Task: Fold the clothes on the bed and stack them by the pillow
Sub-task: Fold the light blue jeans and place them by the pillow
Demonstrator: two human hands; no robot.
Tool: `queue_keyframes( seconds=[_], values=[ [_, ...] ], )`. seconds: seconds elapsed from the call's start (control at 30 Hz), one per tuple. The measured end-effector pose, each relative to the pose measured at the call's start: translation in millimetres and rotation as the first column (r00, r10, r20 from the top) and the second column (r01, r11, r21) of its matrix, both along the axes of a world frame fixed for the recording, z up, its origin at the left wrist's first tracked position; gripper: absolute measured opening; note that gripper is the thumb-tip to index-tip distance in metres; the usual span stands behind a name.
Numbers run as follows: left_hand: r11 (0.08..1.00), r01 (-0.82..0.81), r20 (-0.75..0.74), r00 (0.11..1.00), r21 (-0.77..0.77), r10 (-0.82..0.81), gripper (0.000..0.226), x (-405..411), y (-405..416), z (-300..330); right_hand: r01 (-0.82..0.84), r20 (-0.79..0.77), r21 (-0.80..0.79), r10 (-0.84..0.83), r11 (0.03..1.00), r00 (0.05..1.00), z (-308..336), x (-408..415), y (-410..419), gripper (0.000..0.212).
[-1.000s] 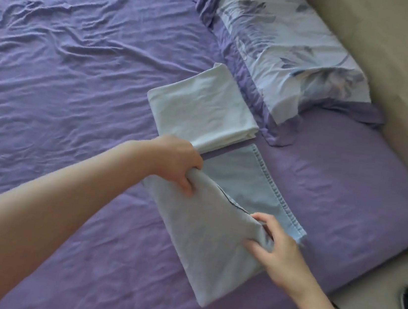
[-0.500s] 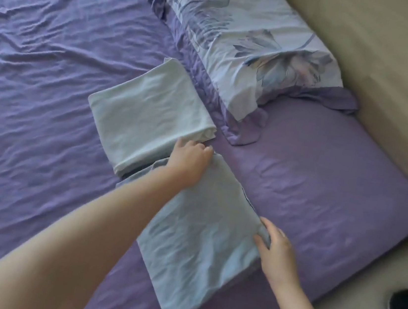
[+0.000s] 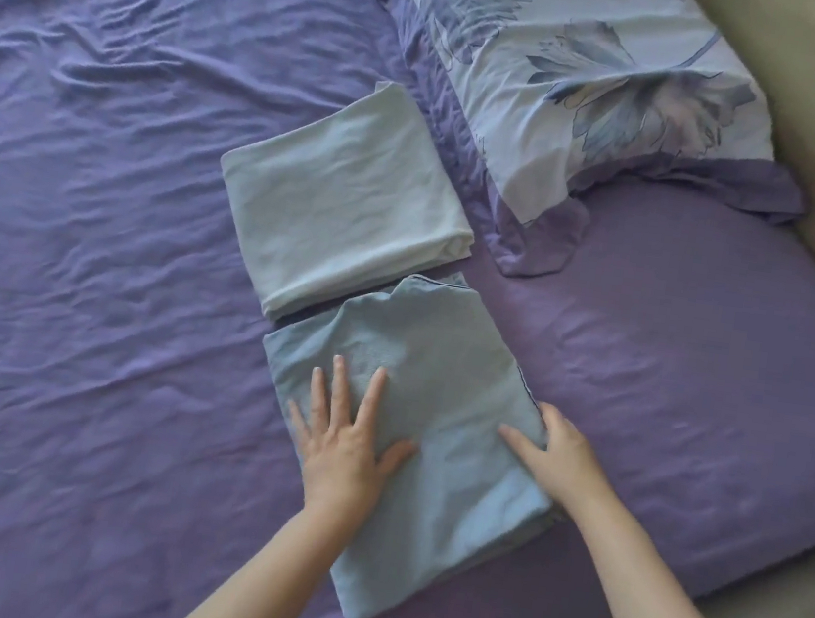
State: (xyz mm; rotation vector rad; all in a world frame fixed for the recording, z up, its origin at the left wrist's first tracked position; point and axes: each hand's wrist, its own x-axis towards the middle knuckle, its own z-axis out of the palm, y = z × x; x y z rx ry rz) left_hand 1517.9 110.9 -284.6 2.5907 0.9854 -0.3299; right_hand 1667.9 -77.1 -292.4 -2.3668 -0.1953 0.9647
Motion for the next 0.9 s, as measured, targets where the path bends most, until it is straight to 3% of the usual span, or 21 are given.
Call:
queue_keyframes(
  seconds=[0.1,0.2,0.27,0.3,0.37,0.57,0.9],
  values=[
    [0.893,-0.371,0.077,0.913,-0.256,0.401,0.103,-17.1,-4.4,10.0,0.005,-0.157,0.024,-0.001,1.0,0.988,4.8,14.6,11.7,0.039],
    [0.598,-0.611,0.042,0.681,-0.518,0.731,0.095,-27.5,-5.4,17.7,0.068,-0.308,0.084,-0.038,0.994,0.951,11.0,20.4,18.4,0.036],
    [0.347,-0.645,-0.053,0.516,-0.681,0.855,0.072,-32.8,-4.1,22.6,0.105,-0.318,0.143,-0.054,0.984,0.947,18.6,14.2,17.5,0.027],
    [0.264,-0.636,-0.09,0.468,-0.725,0.879,0.056,-35.7,-2.1,26.3,0.117,-0.289,0.177,-0.062,0.977,0.955,23.0,9.1,15.9,0.024],
    [0.187,-0.611,-0.107,0.411,-0.769,0.905,0.035,-40.9,2.6,35.0,0.138,-0.196,0.25,-0.089,0.958,0.976,34.2,-1.3,13.1,0.023],
    [0.226,-0.515,0.034,0.356,-0.827,0.934,0.018,-36.8,17.5,75.6,0.139,-0.059,0.398,-0.126,0.907,0.99,85.5,-6.6,23.0,0.03],
    [0.304,-0.318,0.235,0.238,-0.898,0.942,0.019,28.8,111.5,144.6,0.073,0.023,0.561,-0.104,0.825,0.994,156.1,58.3,125.3,0.029]
  ],
)
